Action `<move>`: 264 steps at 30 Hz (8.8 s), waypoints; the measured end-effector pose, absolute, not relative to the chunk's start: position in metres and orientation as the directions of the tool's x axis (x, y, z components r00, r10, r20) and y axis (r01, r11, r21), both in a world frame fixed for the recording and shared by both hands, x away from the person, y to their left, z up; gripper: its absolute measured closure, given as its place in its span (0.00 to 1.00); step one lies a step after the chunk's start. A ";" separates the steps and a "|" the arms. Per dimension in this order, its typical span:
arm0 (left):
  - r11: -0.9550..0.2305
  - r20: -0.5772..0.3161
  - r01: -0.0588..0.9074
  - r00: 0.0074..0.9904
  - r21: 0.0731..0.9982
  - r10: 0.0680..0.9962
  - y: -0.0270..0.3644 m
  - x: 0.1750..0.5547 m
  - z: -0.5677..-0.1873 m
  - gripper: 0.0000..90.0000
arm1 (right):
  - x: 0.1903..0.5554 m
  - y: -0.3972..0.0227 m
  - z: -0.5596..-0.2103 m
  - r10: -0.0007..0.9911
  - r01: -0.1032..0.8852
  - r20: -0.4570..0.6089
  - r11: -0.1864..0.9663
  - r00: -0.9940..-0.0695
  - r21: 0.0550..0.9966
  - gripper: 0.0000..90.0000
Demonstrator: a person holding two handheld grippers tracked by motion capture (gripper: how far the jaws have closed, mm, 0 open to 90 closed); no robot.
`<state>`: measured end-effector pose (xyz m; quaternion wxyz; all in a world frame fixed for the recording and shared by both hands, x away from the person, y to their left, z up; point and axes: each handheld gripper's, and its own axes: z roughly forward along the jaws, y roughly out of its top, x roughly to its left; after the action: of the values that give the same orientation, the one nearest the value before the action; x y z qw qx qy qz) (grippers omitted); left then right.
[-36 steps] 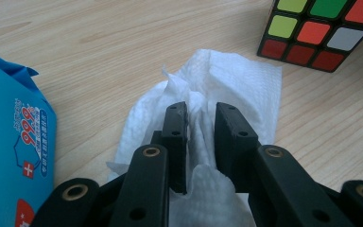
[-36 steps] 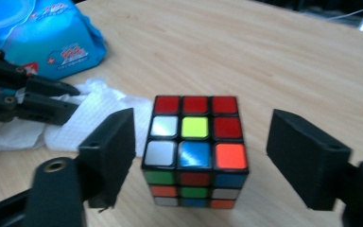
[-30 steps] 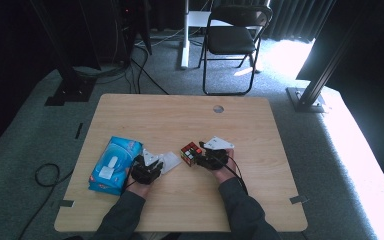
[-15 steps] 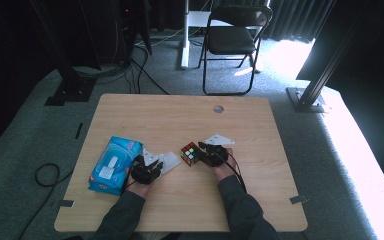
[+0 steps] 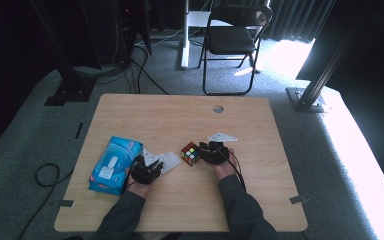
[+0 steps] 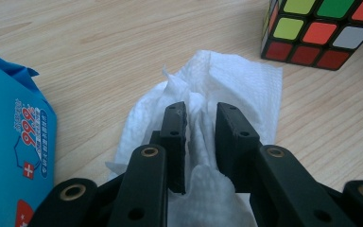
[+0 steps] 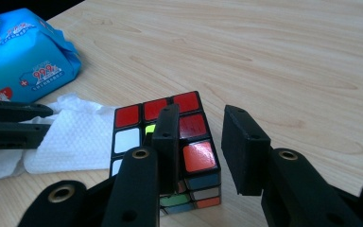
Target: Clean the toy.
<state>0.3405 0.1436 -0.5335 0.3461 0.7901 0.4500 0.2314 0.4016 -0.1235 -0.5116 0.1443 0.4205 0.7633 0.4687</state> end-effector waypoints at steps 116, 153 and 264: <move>-0.366 0.056 0.541 0.504 0.757 0.862 0.140 0.339 -0.532 0.79 | 0.426 -0.128 -0.528 0.632 0.349 -0.068 0.512 -0.772 0.785 0.22; -0.367 0.032 0.609 0.489 0.703 0.872 0.134 0.345 -0.538 0.56 | 0.400 -0.124 -0.524 0.622 0.333 -0.009 0.431 -0.783 0.839 0.38; -0.449 0.046 0.398 0.706 0.800 0.707 0.081 0.361 -0.478 0.94 | 0.376 -0.098 -0.520 0.506 0.248 -0.041 0.490 -0.861 0.836 0.38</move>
<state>0.3607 0.0811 -0.4779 0.4058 0.8297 0.3327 0.1903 0.3761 -0.0984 -0.5203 0.1423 0.2216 0.8512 0.4539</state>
